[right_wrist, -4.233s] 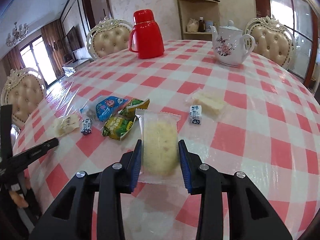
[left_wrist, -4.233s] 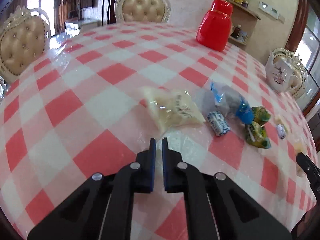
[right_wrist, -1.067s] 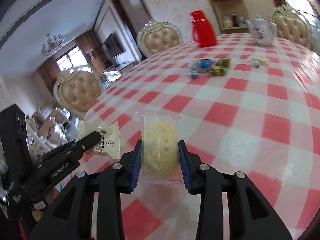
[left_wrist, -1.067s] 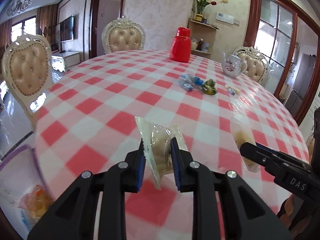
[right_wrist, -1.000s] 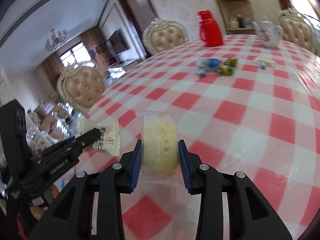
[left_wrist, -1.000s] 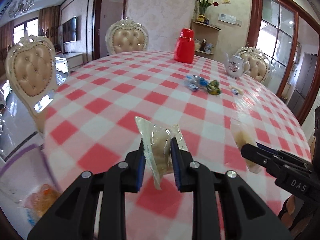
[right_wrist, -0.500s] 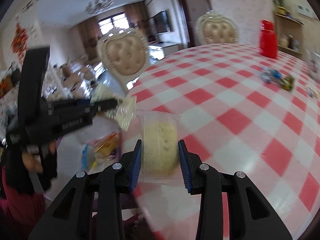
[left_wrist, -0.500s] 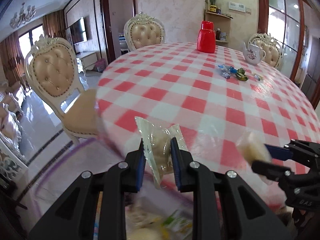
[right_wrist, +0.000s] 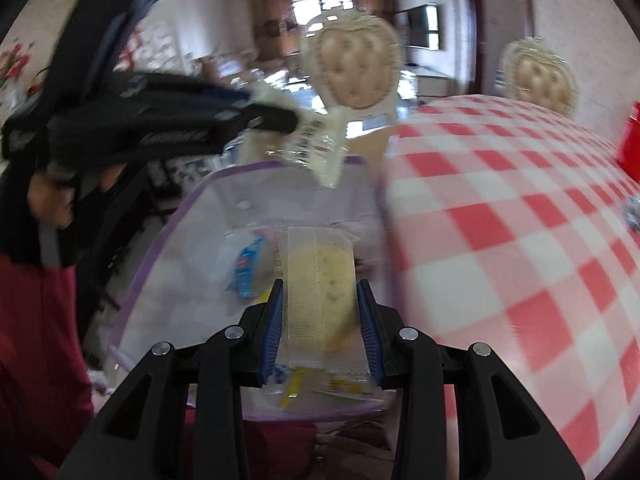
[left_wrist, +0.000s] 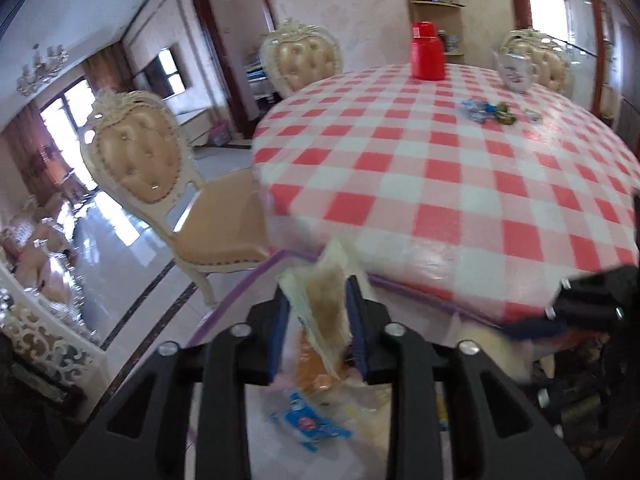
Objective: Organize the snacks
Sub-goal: 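Open both grippers to drop the snacks into the bin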
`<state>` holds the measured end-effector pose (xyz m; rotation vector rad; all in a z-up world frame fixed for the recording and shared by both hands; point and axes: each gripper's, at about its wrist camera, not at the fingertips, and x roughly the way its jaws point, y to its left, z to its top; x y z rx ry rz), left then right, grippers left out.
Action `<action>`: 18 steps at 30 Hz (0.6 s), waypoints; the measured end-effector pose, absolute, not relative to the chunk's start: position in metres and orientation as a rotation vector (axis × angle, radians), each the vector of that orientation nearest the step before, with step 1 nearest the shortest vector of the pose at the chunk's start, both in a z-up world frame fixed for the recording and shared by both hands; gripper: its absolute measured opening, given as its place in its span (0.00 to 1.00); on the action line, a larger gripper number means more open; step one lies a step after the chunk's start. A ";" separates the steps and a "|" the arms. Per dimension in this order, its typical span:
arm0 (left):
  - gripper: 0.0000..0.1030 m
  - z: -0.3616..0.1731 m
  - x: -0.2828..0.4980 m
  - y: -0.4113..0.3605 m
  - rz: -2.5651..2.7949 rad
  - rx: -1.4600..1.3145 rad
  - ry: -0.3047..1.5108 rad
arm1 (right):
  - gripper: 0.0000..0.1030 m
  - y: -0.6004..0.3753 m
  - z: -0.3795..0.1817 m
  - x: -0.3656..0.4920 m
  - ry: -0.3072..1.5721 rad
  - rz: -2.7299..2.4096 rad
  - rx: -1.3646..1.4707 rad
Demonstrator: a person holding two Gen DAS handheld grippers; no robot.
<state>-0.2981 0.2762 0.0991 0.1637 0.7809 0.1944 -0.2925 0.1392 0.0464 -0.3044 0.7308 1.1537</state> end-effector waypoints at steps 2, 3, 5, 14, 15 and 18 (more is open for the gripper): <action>0.83 0.100 -0.296 0.283 0.288 0.174 0.770 | 0.49 0.137 0.051 -0.296 0.699 1.174 -0.292; 0.92 0.101 -0.297 0.283 0.329 0.186 0.758 | 0.53 0.133 0.056 -0.296 0.679 1.167 -0.272; 0.92 0.102 -0.293 0.283 0.385 0.192 0.751 | 0.65 0.122 0.061 -0.286 0.669 1.132 -0.227; 0.96 0.082 -0.248 0.239 0.370 0.192 0.765 | 0.82 0.013 0.059 -0.191 0.773 0.727 0.065; 0.96 0.079 -0.241 0.233 0.355 0.195 0.774 | 0.83 -0.001 0.059 -0.184 0.775 0.684 0.088; 0.96 0.071 -0.220 0.207 0.313 0.215 0.801 | 0.84 -0.049 0.054 -0.161 0.793 0.570 0.166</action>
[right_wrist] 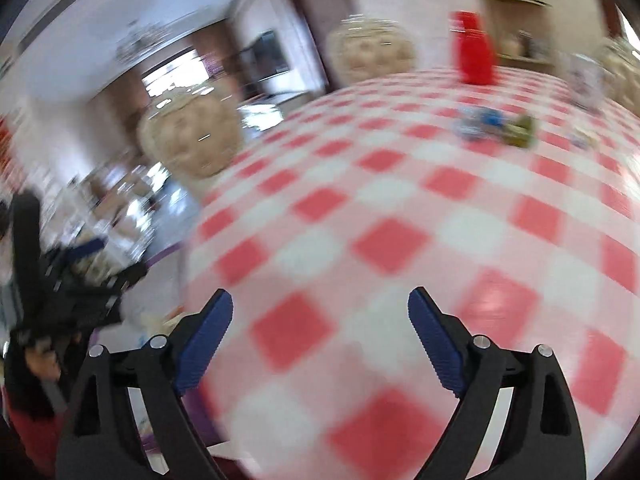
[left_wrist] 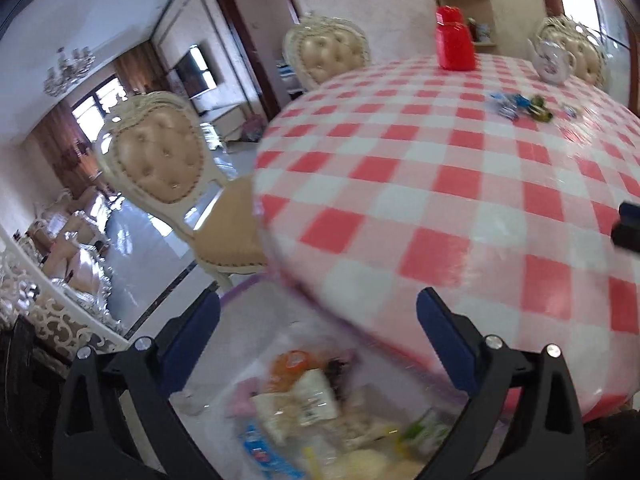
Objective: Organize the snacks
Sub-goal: 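Open both grippers to drop the snacks into the bin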
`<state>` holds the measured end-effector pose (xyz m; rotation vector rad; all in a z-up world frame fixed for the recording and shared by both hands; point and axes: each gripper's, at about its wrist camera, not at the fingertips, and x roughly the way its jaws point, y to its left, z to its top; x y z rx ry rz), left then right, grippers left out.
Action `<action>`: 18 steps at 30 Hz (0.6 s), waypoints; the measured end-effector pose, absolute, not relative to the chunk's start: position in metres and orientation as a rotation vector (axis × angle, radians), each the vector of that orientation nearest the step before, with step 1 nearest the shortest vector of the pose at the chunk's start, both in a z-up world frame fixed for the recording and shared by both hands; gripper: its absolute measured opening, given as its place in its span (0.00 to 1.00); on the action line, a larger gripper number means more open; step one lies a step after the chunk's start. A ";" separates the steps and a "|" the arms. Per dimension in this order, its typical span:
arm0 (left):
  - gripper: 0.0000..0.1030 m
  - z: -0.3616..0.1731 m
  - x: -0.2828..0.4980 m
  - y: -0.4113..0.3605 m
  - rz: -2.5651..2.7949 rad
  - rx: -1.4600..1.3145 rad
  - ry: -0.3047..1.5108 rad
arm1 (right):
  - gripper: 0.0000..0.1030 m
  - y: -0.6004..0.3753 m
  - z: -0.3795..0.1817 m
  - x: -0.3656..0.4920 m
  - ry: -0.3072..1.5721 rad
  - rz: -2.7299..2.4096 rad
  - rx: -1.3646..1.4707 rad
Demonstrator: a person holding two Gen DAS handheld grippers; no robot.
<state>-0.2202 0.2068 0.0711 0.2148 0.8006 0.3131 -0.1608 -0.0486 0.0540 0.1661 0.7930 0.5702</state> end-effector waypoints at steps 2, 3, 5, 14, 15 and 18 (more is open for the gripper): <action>0.96 0.066 -0.204 0.181 0.273 0.255 0.830 | 0.84 -0.072 0.051 -0.151 0.794 0.534 0.215; 0.96 0.064 -0.199 0.172 0.260 0.273 0.833 | 0.84 -0.084 0.050 -0.148 0.791 0.515 0.235; 0.96 0.060 -0.183 0.145 0.218 0.321 0.841 | 0.84 -0.108 0.047 -0.143 0.786 0.478 0.268; 0.98 0.056 -0.095 0.047 0.036 0.344 0.858 | 0.84 -0.175 0.033 -0.117 0.787 0.354 0.308; 0.98 0.055 -0.079 0.038 0.013 0.291 0.858 | 0.84 -0.182 0.030 -0.112 0.792 0.339 0.327; 0.98 0.053 -0.029 0.021 -0.035 0.095 0.841 | 0.84 -0.210 0.027 -0.089 0.809 0.276 0.356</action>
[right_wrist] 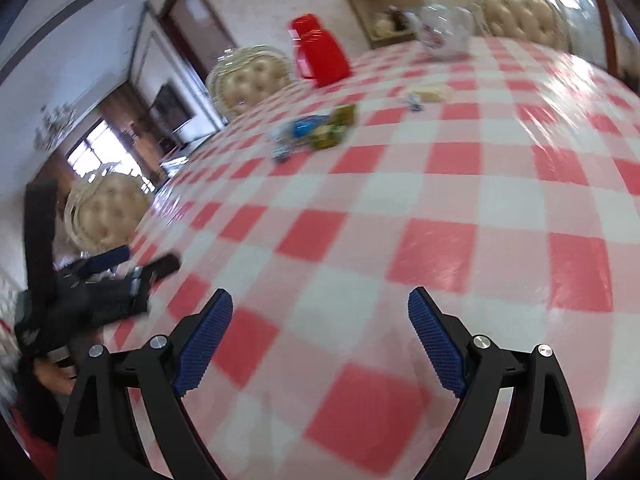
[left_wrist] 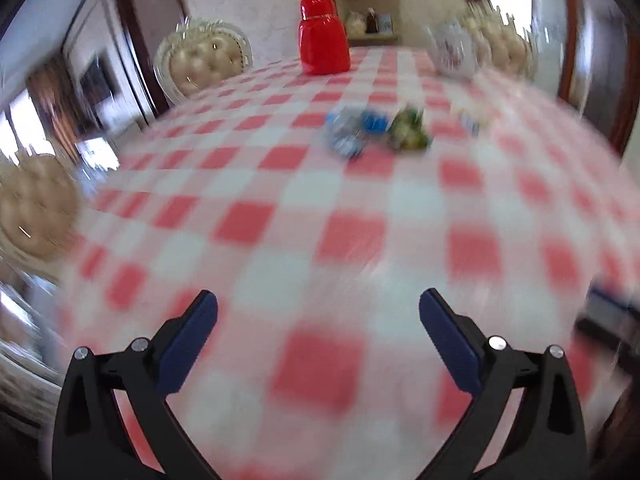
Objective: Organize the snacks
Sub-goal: 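Open both grippers to drop the snacks into the bin, then grasp another clear-wrapped square cake with the right gripper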
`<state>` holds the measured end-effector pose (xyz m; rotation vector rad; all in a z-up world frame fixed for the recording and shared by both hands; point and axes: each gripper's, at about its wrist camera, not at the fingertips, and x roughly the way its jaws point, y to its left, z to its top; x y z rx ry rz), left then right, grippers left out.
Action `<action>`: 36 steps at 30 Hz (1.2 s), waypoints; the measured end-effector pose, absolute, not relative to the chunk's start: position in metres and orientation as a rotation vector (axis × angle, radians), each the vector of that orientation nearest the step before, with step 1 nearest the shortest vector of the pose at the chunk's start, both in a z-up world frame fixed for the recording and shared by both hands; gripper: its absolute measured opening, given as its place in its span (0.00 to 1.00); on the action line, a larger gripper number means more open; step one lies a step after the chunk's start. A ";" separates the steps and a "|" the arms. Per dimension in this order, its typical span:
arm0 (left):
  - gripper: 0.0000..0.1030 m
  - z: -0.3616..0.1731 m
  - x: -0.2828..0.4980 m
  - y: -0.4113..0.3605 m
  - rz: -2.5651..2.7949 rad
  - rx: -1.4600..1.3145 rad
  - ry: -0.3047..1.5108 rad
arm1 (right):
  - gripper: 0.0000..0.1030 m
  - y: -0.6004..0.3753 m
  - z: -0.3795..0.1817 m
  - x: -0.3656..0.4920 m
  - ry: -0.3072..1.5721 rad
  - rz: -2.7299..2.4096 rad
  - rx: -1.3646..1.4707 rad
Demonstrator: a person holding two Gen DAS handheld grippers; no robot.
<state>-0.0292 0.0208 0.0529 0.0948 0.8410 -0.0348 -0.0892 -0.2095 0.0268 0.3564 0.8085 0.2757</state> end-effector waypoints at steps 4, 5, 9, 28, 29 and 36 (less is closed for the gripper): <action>0.98 0.045 0.029 0.011 0.001 -0.121 0.778 | 0.84 -0.239 0.022 -0.049 0.833 0.169 0.342; 0.98 0.042 0.044 0.013 0.026 -0.195 0.761 | 0.84 -0.243 0.020 -0.039 0.848 0.150 0.339; 0.98 0.039 0.074 0.035 0.076 -0.421 0.708 | 0.84 -0.263 0.019 0.026 0.865 0.054 0.299; 0.98 0.015 0.087 0.072 0.089 -0.588 0.735 | 0.74 -0.261 0.004 0.228 0.890 0.004 -0.105; 0.98 0.015 0.087 0.072 0.084 -0.585 0.738 | 0.75 -0.257 0.002 0.233 0.909 0.028 -0.115; 0.98 0.013 0.089 0.071 0.077 -0.584 0.745 | 0.76 -0.248 -0.001 0.260 0.929 0.124 -0.095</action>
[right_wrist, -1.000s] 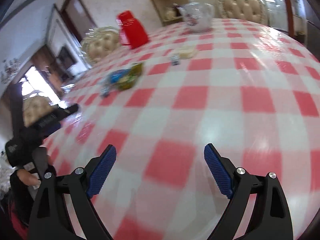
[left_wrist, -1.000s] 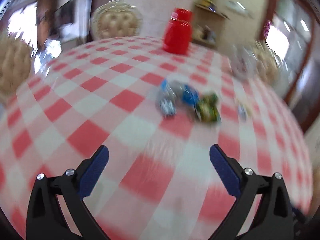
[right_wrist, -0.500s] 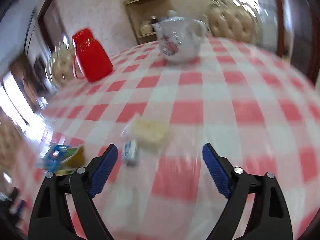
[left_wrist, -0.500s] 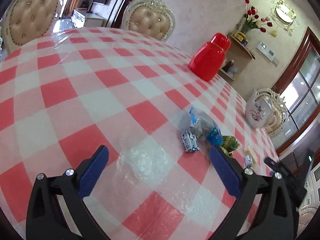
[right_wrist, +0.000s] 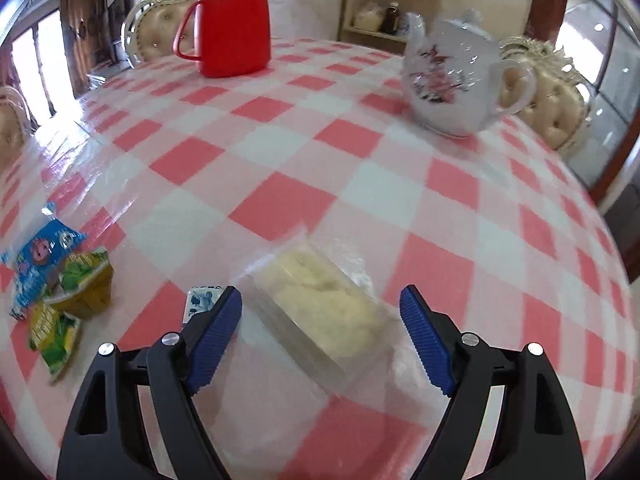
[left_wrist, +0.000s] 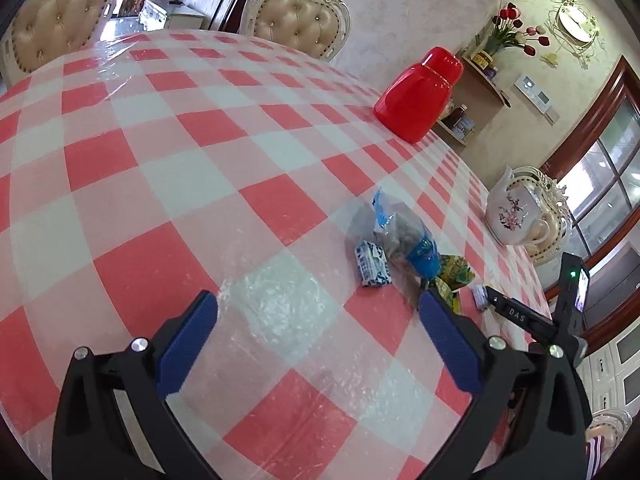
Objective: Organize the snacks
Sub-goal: 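Grasp another clear-wrapped square cake with the right gripper, then grasp the white-and-blue wrapped candy with the left gripper while the right holds the cake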
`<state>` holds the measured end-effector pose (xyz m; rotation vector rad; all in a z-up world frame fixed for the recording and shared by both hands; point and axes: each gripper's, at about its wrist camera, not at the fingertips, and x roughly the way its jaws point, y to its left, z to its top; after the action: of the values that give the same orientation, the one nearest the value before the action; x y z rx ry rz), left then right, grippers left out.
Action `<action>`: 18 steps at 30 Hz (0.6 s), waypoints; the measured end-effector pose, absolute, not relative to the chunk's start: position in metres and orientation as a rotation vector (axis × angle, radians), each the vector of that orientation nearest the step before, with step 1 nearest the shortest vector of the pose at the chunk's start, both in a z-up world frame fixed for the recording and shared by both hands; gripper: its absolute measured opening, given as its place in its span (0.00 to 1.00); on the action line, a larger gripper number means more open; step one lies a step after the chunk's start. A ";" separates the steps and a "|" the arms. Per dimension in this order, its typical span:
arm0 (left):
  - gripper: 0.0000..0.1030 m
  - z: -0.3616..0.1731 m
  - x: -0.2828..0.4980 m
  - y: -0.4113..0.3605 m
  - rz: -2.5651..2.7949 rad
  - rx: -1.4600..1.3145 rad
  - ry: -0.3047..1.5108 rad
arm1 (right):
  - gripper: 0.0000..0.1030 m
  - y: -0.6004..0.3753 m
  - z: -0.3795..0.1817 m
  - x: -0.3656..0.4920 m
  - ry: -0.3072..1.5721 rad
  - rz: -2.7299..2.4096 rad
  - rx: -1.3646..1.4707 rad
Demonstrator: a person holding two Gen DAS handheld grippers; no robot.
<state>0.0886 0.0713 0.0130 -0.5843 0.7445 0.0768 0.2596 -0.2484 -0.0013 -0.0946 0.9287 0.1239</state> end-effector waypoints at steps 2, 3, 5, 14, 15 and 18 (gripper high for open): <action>0.98 0.013 0.090 0.071 0.074 -0.577 0.748 | 0.38 -0.253 0.001 0.252 0.929 0.150 -0.050; 0.98 0.013 0.091 0.070 0.072 -0.570 0.747 | 0.37 -0.253 0.003 0.245 0.926 0.151 -0.040; 0.98 0.014 0.090 0.069 0.079 -0.559 0.741 | 0.36 -0.244 0.007 0.226 0.907 0.188 -0.042; 0.98 0.019 0.086 0.067 0.087 -0.511 0.722 | 0.36 -0.227 0.016 0.253 0.908 0.097 -0.097; 0.98 0.019 0.087 0.069 0.090 -0.514 0.724 | 0.36 -0.225 0.012 0.257 0.928 0.107 -0.115; 0.98 0.016 0.090 0.075 0.090 -0.539 0.739 | 0.36 -0.204 0.004 0.245 0.931 0.203 -0.278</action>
<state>0.0900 0.0748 0.0159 -0.5394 0.7390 0.0898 0.2452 -0.2038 0.0043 -0.2778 0.9310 0.2029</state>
